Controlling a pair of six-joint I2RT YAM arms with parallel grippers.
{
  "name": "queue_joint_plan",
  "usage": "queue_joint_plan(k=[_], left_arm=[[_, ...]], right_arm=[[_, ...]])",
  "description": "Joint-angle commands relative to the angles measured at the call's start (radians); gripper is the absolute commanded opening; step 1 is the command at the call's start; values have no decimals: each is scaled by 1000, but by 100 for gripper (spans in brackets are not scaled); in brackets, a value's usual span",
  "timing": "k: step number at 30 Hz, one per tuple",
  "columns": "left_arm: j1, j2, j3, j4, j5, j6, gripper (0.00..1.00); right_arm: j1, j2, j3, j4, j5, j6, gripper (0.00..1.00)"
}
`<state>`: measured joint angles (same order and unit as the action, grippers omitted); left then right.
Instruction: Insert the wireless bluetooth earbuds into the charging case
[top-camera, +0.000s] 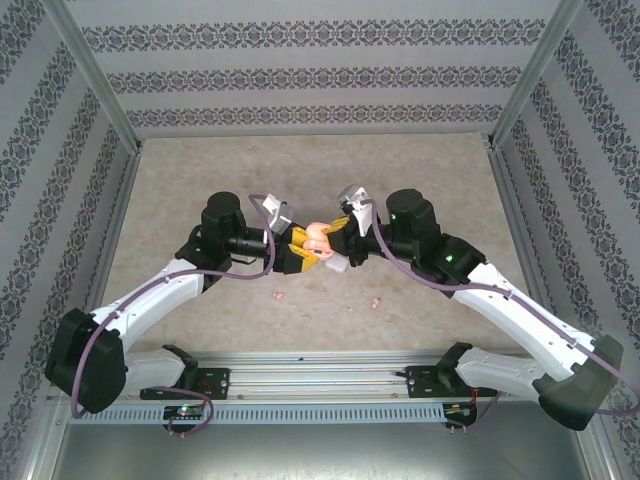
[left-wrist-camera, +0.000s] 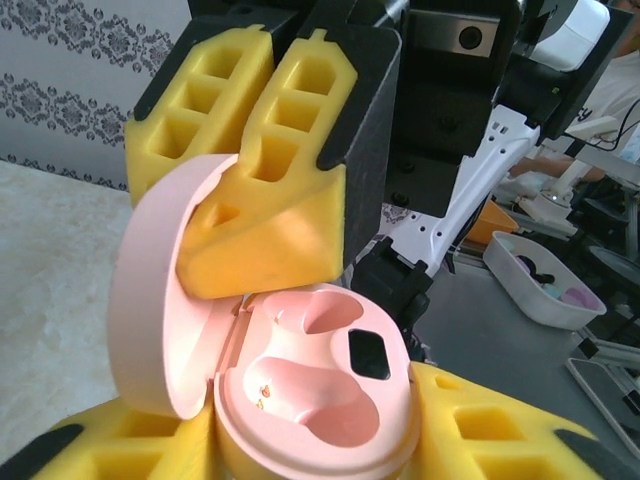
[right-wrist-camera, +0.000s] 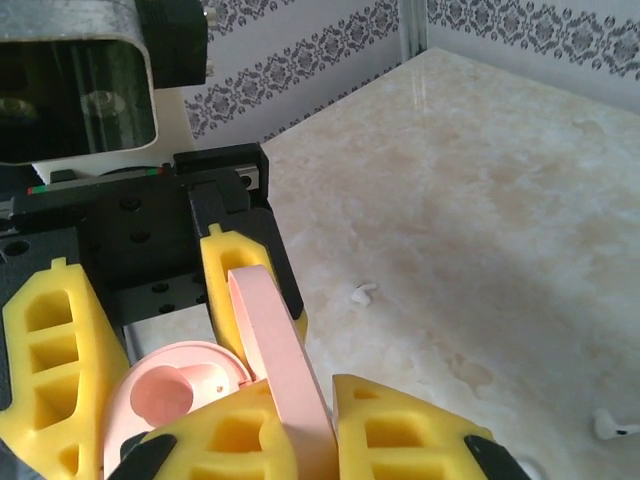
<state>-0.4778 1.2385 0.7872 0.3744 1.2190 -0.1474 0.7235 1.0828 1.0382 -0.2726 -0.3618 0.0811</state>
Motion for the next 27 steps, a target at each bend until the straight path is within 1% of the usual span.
queue_joint_plan(k=[1, 3, 5, 7, 10, 14, 20, 24, 27], left_arm=[[-7, -19, -19, 53, -54, 61, 52], [-7, -34, -21, 23, -66, 95, 63], [-8, -50, -22, -6, -77, 122, 71], [-8, -59, -26, -9, -83, 128, 75], [-7, -67, -27, -2, -76, 109, 75], [-5, -60, -19, 3, -45, 67, 70], [-5, -33, -28, 99, -17, -16, 60], [-5, -22, -35, 136, -15, -34, 57], [-6, -13, -29, 132, -3, -32, 48]], right_arm=[[20, -19, 26, 16, 20, -75, 0], [20, -13, 37, -2, 26, -95, 0], [20, -2, 53, -25, 28, -117, 0], [19, 7, 61, -36, 27, -134, 0], [20, 11, 60, -31, 37, -151, 0], [22, 10, 54, -18, 54, -167, 0], [21, 9, 54, -12, 55, -178, 1], [21, 12, 54, -19, 47, -172, 1], [21, 17, 51, -16, 39, -162, 1]])
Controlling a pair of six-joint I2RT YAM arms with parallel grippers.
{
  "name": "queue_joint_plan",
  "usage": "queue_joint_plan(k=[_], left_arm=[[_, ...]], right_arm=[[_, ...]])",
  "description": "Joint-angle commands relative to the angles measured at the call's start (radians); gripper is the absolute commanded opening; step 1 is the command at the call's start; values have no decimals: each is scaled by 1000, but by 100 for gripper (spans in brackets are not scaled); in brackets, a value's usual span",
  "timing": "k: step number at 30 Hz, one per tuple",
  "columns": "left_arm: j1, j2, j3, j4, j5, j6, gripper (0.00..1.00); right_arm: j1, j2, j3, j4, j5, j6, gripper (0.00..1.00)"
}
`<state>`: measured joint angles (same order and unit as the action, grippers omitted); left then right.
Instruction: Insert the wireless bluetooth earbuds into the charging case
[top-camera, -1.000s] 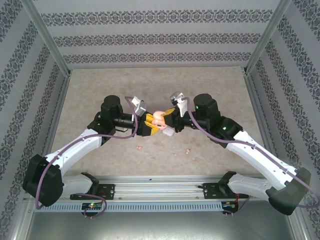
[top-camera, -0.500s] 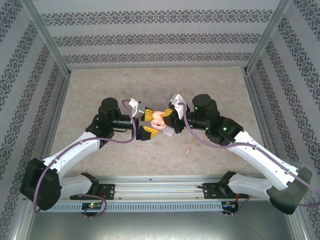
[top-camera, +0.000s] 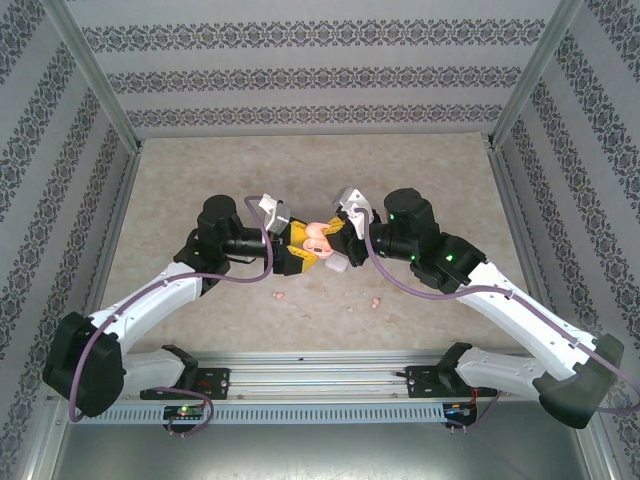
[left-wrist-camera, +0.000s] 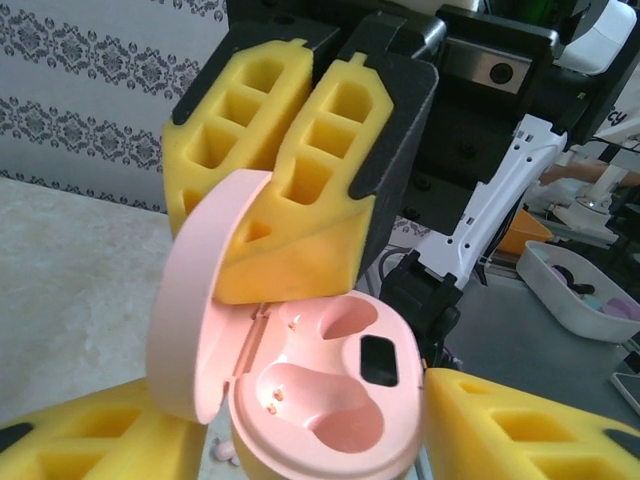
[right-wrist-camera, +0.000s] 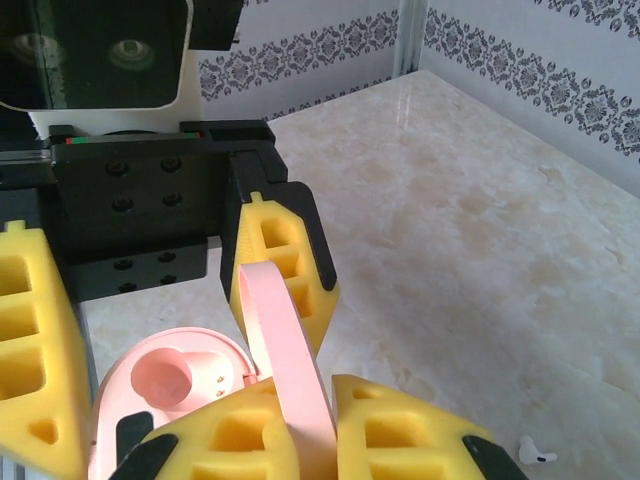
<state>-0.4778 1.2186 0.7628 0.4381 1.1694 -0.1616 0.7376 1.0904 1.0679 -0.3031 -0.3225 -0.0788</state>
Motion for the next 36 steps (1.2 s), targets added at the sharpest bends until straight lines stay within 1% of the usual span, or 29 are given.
queue_joint_plan(k=[1, 7, 10, 11, 13, 15, 19, 23, 26, 29, 34, 36], left_arm=[[-6, 10, -2, 67, 51, -18, 46], [-5, 11, 1, 55, 65, -13, 29], [1, 5, 0, 36, 62, -4, 26], [3, 3, -2, 36, 60, -4, 26], [8, -1, -1, 24, 53, -6, 26], [13, -5, 1, 9, 43, -8, 25], [31, -6, -2, 1, 24, -36, 23], [52, -9, -14, 2, -8, -56, 22], [72, -2, -27, 10, -28, -86, 22], [91, 3, -40, 20, -48, -121, 22], [126, 8, -64, 55, -79, -162, 21], [149, 8, -70, 58, -92, -172, 20]], right_arm=[[7, 12, 22, 15, -4, 2, 1], [6, 30, 31, 16, -19, 16, 4], [6, 32, 34, 17, -17, 25, 9], [7, 33, 36, 16, -16, 28, 14], [7, 30, 35, 16, -12, 37, 29], [7, 26, 32, 16, -10, 50, 37], [6, 11, 30, 7, 11, 98, 47], [5, 1, 38, -17, 44, 184, 56], [5, -6, 38, -28, 38, 255, 60], [5, -15, 40, -36, 48, 334, 62], [5, -29, 43, -37, 91, 483, 63], [5, -34, 45, -51, 135, 560, 63]])
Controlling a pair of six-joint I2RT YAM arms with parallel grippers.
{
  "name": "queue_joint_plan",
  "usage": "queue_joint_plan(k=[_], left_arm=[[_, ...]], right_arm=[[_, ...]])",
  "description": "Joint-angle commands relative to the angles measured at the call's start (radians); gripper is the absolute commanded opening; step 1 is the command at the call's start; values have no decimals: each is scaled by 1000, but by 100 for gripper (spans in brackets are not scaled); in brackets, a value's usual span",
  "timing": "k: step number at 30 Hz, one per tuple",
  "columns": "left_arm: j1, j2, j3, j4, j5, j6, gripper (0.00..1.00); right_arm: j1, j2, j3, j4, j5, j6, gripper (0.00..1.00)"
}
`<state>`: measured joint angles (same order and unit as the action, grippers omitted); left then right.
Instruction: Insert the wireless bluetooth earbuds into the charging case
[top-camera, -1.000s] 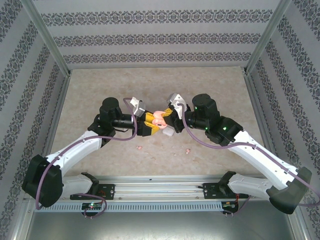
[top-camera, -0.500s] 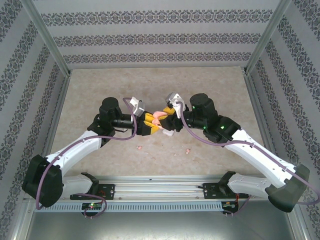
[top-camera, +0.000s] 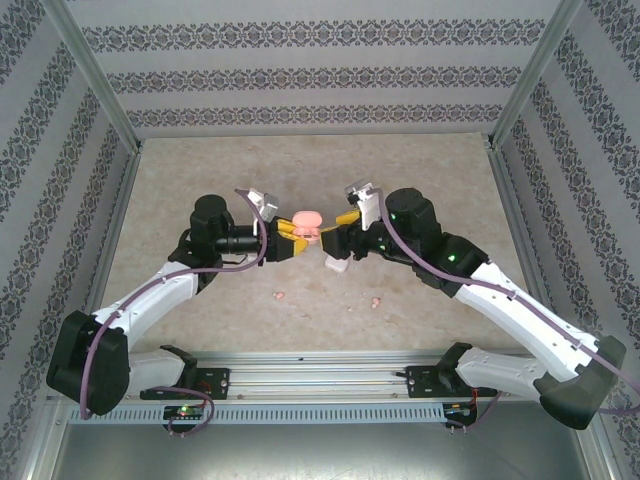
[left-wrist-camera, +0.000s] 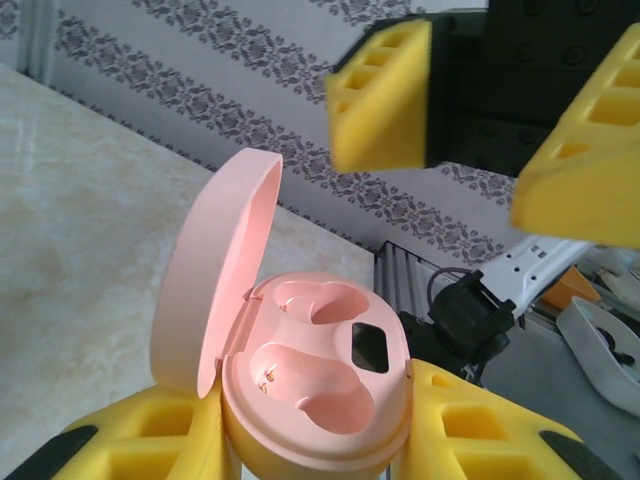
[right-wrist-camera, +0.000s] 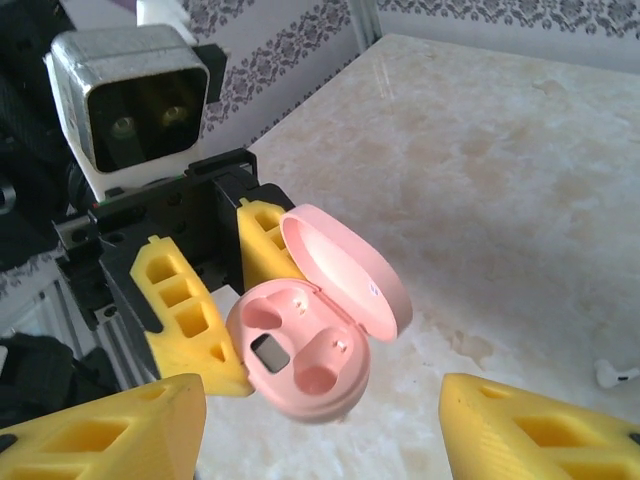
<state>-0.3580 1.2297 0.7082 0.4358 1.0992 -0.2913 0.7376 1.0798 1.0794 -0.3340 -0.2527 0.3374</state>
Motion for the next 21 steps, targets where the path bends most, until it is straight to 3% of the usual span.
queue_joint_plan(k=[1, 5, 11, 17, 21], left_arm=[[45, -3, -20, 57, -29, -48, 19], [122, -7, -39, 59, -39, -79, 17], [215, -71, -54, -40, -101, -16, 17], [223, -165, -23, -292, -214, 163, 15], [225, -231, -27, -401, -285, 238, 14]], right_arm=[[4, -24, 33, -41, 108, 208, 63], [-3, -20, 5, -153, 235, 469, 62], [23, 32, -150, -92, 218, 756, 54], [138, 269, -142, 5, 230, 856, 53], [202, 446, -120, 163, 198, 929, 43]])
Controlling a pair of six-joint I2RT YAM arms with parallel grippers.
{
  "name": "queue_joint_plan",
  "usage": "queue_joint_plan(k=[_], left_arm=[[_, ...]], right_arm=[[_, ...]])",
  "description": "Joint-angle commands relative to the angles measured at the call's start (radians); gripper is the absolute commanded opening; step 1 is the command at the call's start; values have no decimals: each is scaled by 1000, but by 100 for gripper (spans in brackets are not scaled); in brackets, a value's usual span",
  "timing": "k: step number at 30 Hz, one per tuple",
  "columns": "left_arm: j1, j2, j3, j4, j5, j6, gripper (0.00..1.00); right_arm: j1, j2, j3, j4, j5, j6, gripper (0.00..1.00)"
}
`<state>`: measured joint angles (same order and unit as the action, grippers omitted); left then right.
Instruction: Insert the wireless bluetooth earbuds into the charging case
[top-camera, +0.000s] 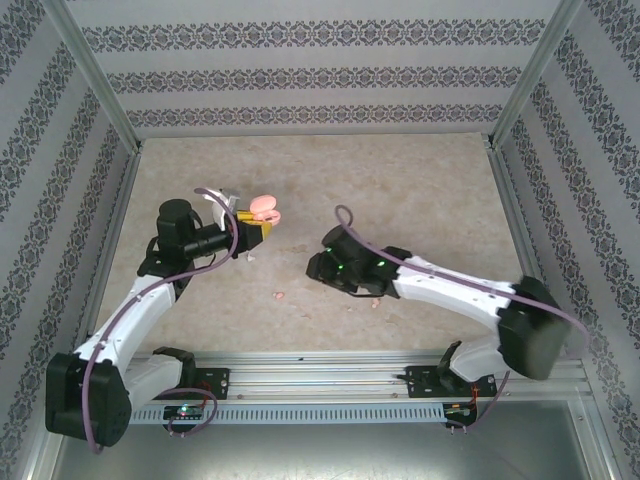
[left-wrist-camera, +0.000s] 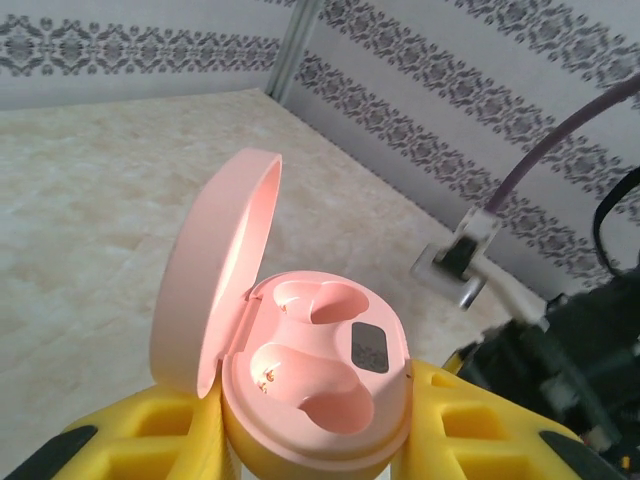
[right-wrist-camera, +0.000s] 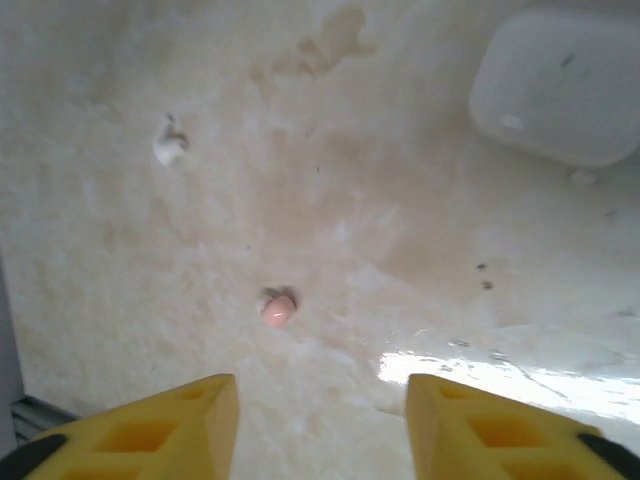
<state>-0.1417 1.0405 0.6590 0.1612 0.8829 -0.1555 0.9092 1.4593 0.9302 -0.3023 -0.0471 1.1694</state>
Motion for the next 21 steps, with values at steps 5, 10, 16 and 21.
queue_joint_plan(k=[5, 10, 16, 21], left_arm=[[10, -106, 26, -217, -120, 165, 14], [10, -128, 11, -206, -116, 160, 14], [5, -153, -2, -215, -115, 174, 14], [-1, -159, -14, -206, -114, 178, 14]], right_arm=[[111, 246, 64, 281, -10, 218, 32], [157, 345, 83, 364, 9, 315, 28], [166, 355, 86, 334, 49, 348, 28], [167, 366, 90, 319, 57, 361, 27]])
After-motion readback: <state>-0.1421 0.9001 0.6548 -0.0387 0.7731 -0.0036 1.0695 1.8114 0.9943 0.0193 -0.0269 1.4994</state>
